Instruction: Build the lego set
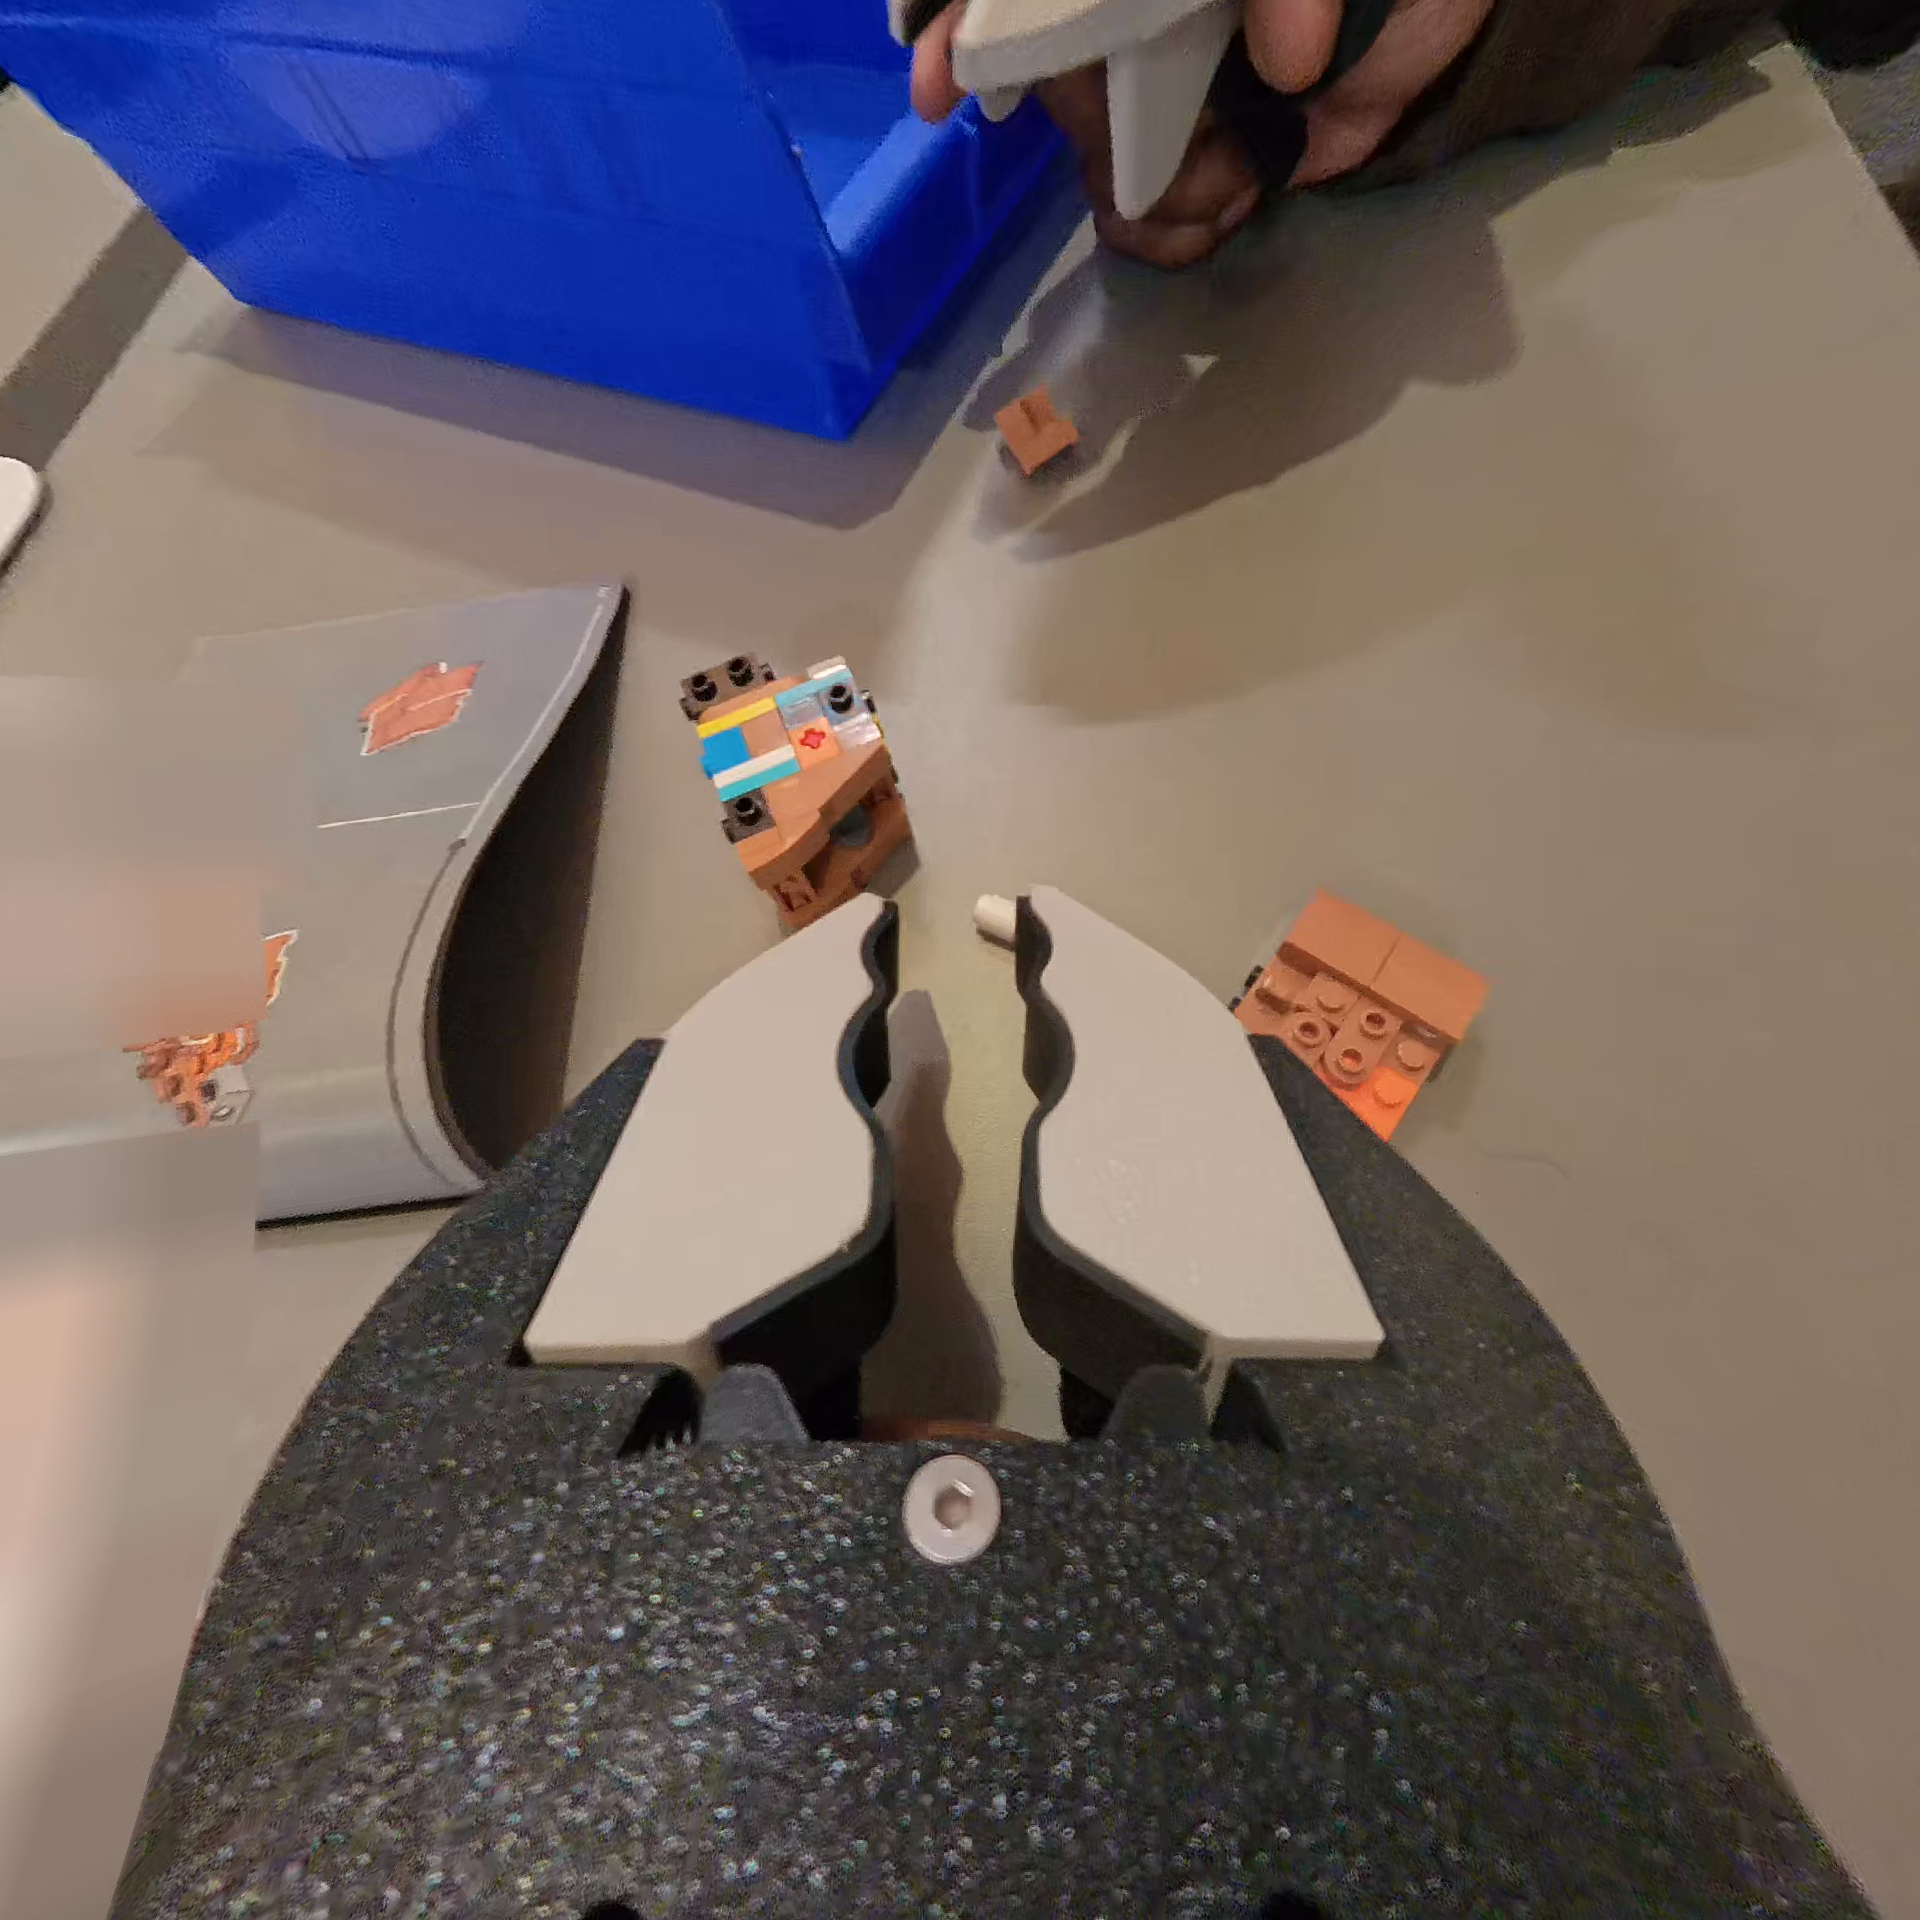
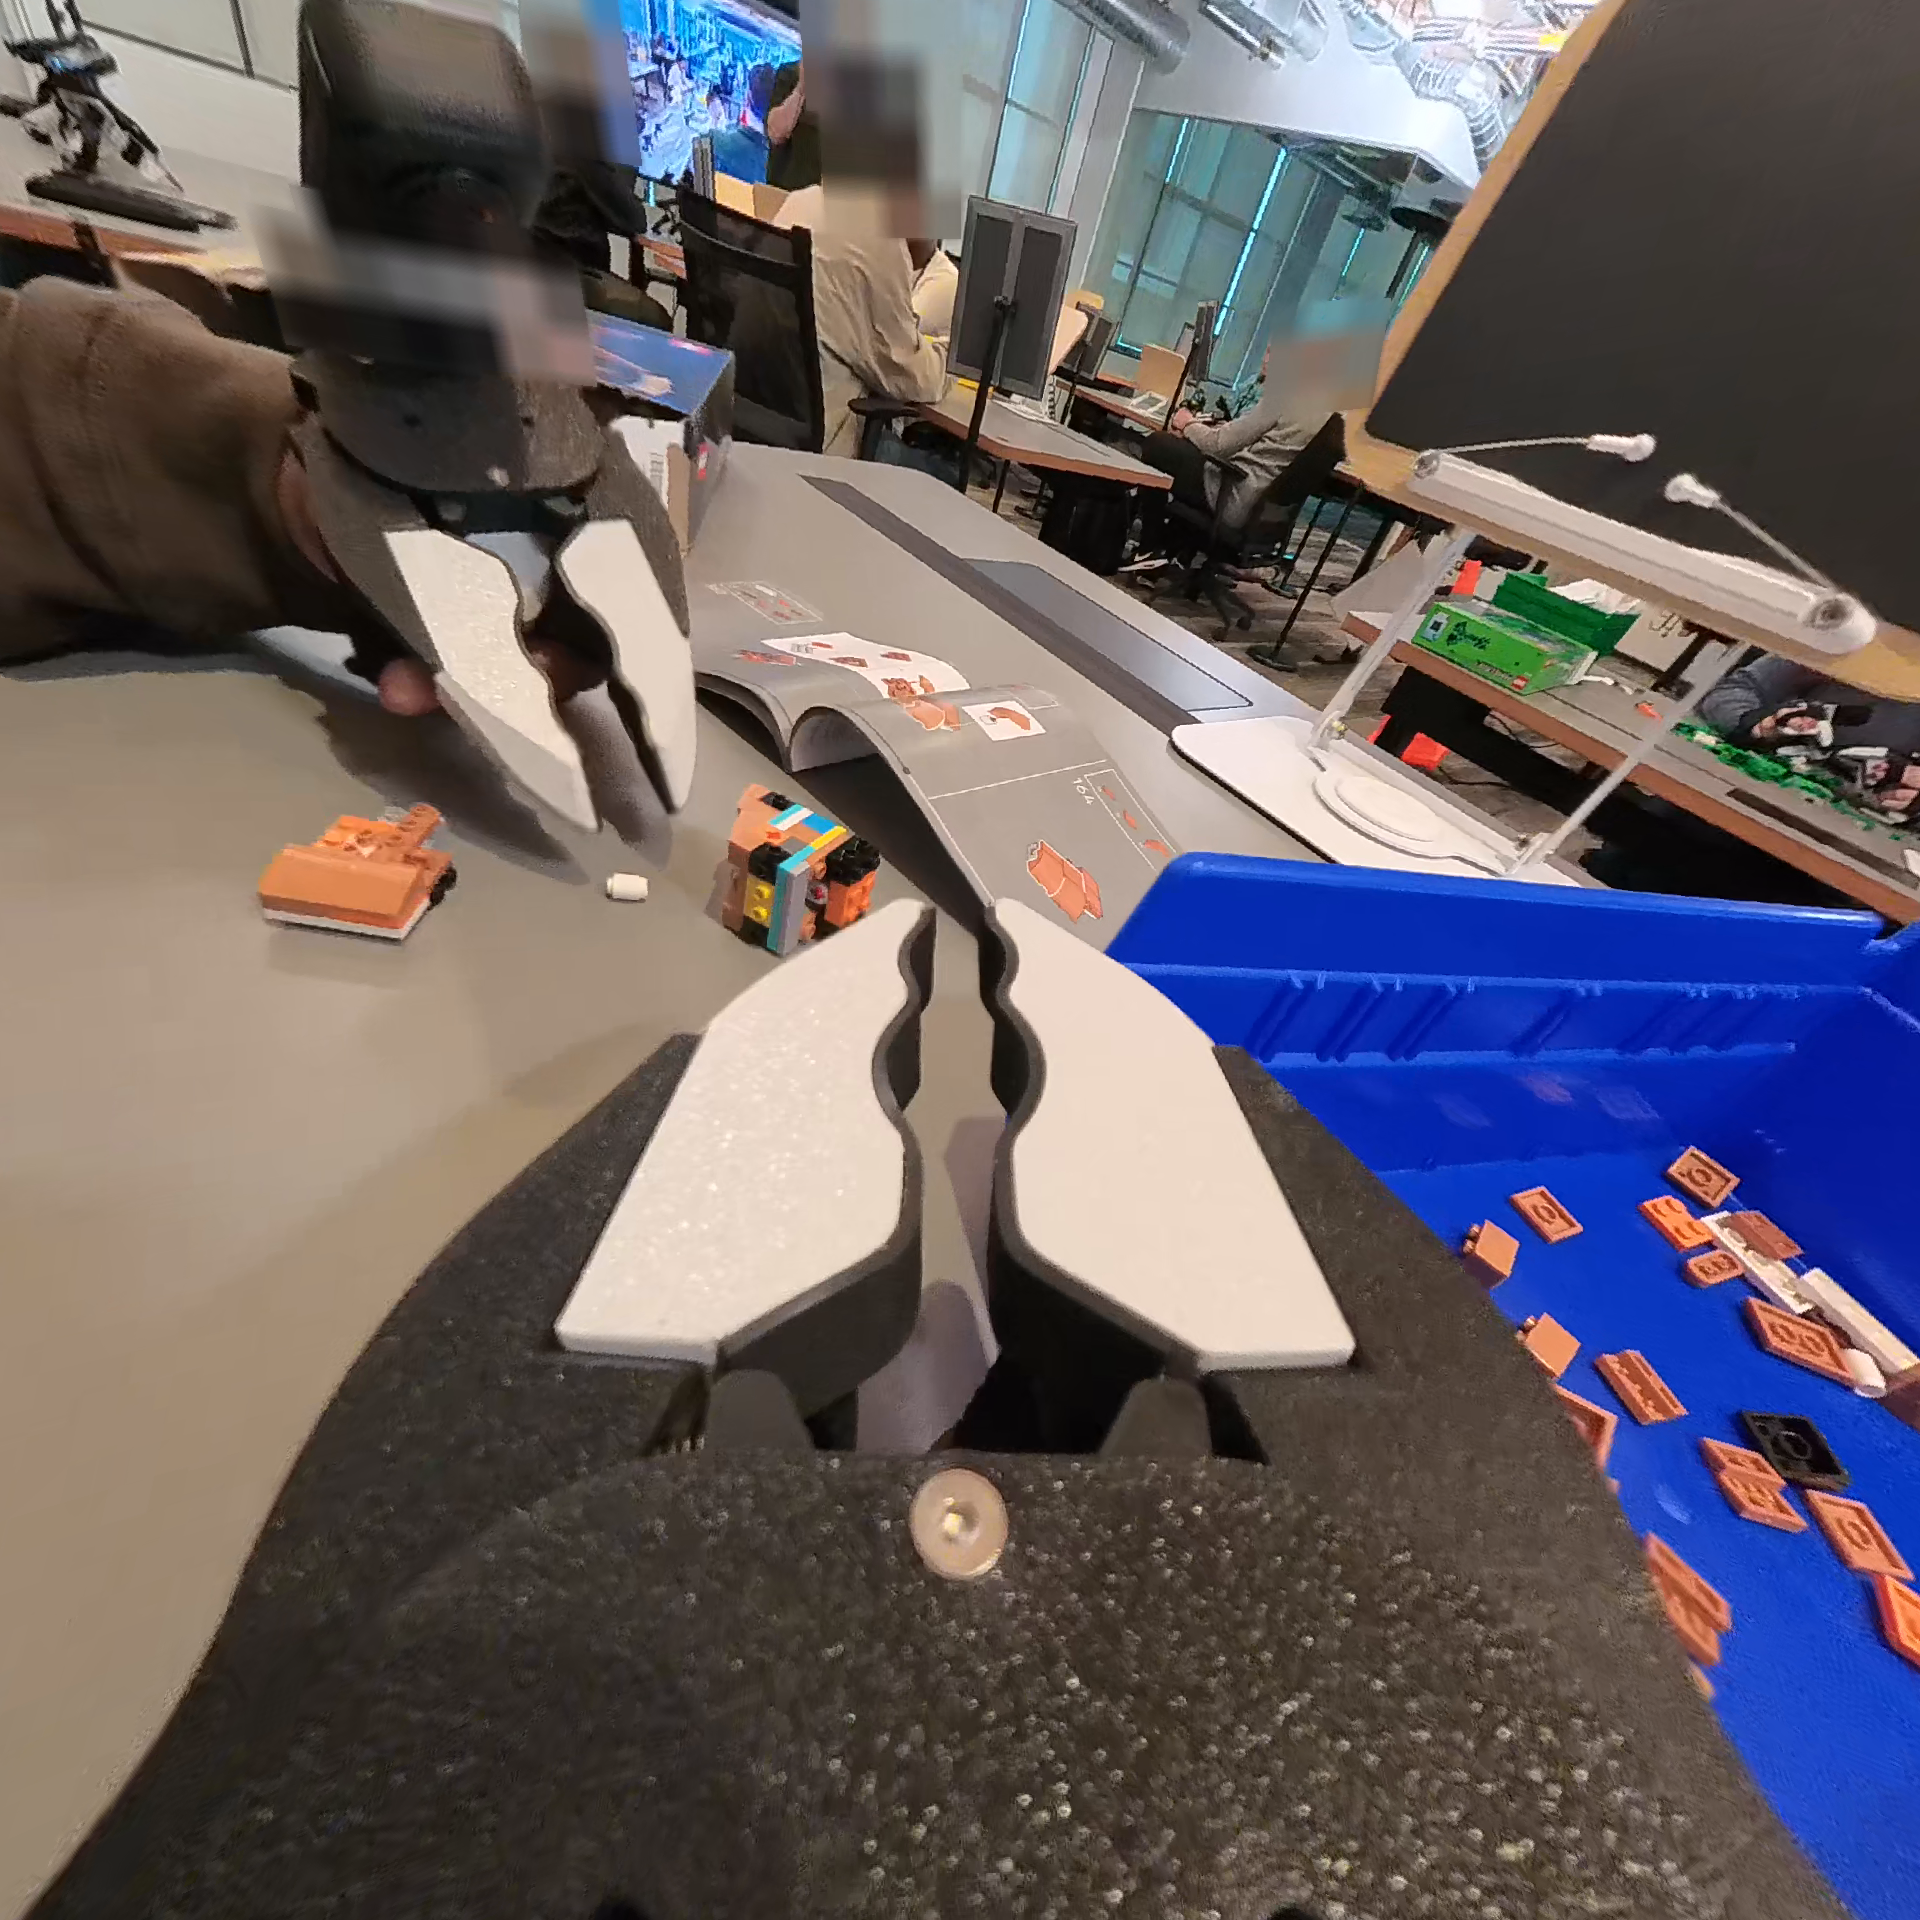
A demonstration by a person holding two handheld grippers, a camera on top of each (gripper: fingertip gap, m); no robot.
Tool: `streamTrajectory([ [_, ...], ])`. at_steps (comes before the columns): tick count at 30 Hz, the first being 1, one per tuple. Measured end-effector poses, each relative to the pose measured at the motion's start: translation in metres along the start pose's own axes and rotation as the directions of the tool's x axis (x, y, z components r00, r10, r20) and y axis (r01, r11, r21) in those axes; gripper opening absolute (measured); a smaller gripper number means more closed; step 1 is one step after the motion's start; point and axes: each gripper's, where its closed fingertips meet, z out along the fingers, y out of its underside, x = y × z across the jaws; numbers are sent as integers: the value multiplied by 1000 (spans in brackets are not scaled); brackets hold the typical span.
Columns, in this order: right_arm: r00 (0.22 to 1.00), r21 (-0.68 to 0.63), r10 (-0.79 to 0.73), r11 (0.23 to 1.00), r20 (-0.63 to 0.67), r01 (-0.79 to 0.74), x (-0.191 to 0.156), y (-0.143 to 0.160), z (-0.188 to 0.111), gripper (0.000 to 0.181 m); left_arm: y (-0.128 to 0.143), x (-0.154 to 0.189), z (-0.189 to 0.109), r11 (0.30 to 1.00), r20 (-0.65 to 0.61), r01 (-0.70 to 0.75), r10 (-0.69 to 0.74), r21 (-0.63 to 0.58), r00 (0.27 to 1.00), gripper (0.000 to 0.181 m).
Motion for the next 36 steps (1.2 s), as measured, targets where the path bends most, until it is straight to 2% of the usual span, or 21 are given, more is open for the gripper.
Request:
streamTrajectory([
  [11, 996, -33, -88, 996, -7, 87, -5, 4, 2, 8, 15, -8, -41, 999, 284, -16, 3, 43, 959, 18],
  [22, 989, -50, -147, 988, 16, 147, -15, 7, 3, 8, 26, -10, -32, 997, 306, -20, 40, -69, 951, 19],
  [36, 999, 18, -37, 999, -1, 37, -2, -1, -4, 7, 28, -18, -32, 997, 337, 29, -4, -69, 942, 19],
])
